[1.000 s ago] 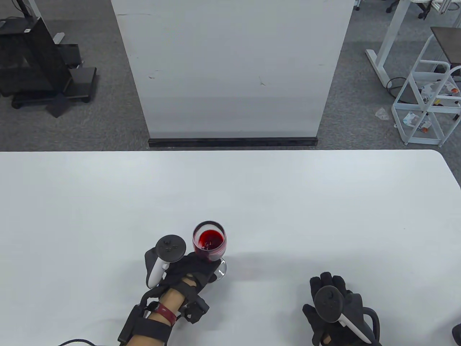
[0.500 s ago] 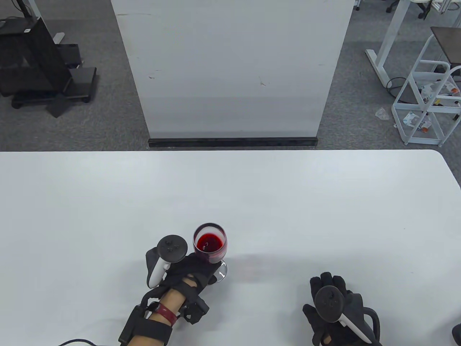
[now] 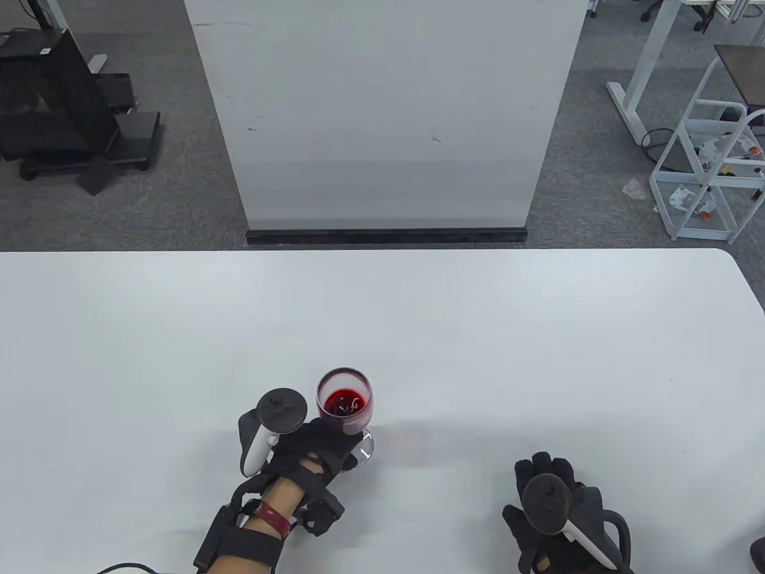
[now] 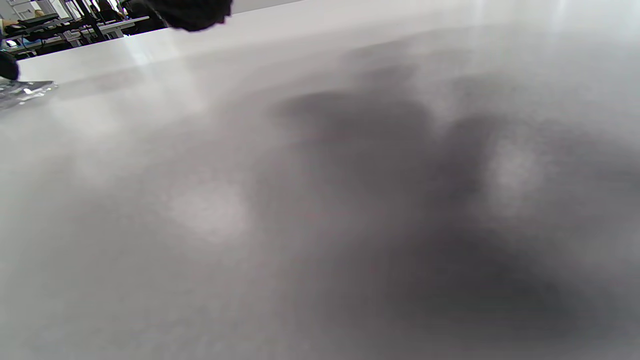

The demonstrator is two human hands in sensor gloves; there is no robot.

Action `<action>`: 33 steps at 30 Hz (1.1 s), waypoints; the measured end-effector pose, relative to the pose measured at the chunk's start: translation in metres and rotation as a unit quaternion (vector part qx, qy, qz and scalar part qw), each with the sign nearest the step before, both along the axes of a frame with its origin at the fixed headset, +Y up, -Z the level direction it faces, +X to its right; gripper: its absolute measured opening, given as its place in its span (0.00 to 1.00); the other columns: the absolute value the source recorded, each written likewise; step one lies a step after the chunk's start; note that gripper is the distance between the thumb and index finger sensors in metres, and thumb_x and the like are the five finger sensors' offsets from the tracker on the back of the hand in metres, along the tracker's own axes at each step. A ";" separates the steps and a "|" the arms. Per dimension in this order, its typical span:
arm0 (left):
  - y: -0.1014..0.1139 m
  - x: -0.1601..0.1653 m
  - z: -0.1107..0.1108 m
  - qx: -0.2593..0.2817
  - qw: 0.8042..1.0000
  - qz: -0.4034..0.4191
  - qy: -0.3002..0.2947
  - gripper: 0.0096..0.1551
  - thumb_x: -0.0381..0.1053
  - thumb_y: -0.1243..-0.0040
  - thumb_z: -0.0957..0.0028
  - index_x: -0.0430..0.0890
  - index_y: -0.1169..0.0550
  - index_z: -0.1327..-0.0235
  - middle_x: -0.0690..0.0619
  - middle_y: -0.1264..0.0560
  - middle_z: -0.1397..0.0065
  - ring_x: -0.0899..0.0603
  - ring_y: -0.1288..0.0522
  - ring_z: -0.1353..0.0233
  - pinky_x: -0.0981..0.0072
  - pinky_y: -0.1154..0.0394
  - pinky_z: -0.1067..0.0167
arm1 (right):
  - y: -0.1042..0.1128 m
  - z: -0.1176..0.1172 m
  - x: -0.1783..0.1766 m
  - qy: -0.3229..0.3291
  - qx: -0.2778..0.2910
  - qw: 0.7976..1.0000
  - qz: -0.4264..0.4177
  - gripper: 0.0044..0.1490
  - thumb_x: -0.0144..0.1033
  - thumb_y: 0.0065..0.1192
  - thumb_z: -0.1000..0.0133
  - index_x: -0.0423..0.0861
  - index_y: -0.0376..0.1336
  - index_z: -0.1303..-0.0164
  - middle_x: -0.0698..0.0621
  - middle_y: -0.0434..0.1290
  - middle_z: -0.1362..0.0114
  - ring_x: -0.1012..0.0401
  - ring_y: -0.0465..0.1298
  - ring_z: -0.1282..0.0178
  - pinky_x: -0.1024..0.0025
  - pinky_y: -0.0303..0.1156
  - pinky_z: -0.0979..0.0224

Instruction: Shake wine glass on table

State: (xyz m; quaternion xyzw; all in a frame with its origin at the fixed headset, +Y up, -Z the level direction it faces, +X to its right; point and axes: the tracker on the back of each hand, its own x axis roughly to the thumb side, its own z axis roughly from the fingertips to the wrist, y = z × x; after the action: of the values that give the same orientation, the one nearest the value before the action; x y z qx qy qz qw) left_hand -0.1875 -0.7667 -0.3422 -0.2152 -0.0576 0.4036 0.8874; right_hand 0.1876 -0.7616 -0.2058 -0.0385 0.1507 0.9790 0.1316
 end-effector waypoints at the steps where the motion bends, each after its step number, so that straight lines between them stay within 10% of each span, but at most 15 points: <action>1: 0.000 0.000 0.000 -0.005 1.000 -0.001 -0.012 0.28 0.60 0.39 0.50 0.53 0.28 0.37 0.47 0.28 0.29 0.44 0.13 0.48 0.61 0.16 0.53 | 0.000 0.000 0.000 -0.001 0.000 1.000 -0.001 0.48 0.57 0.52 0.44 0.53 0.36 0.21 0.50 0.33 0.14 0.46 0.33 0.16 0.41 0.41 0.18; 33: 0.002 -0.001 0.002 -0.035 0.999 0.006 0.016 0.29 0.60 0.40 0.48 0.53 0.30 0.35 0.47 0.30 0.28 0.43 0.14 0.47 0.60 0.17 0.52 | -0.001 -0.001 0.002 -0.003 0.000 1.000 -0.005 0.48 0.57 0.52 0.44 0.53 0.36 0.21 0.50 0.32 0.14 0.46 0.33 0.16 0.41 0.41 0.18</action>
State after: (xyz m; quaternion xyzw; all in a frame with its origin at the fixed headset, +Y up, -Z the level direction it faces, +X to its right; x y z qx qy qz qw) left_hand -0.1883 -0.7648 -0.3398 -0.2398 -0.0305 0.4140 0.8776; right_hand 0.1891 -0.7626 -0.2068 -0.0411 0.1505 0.9782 0.1371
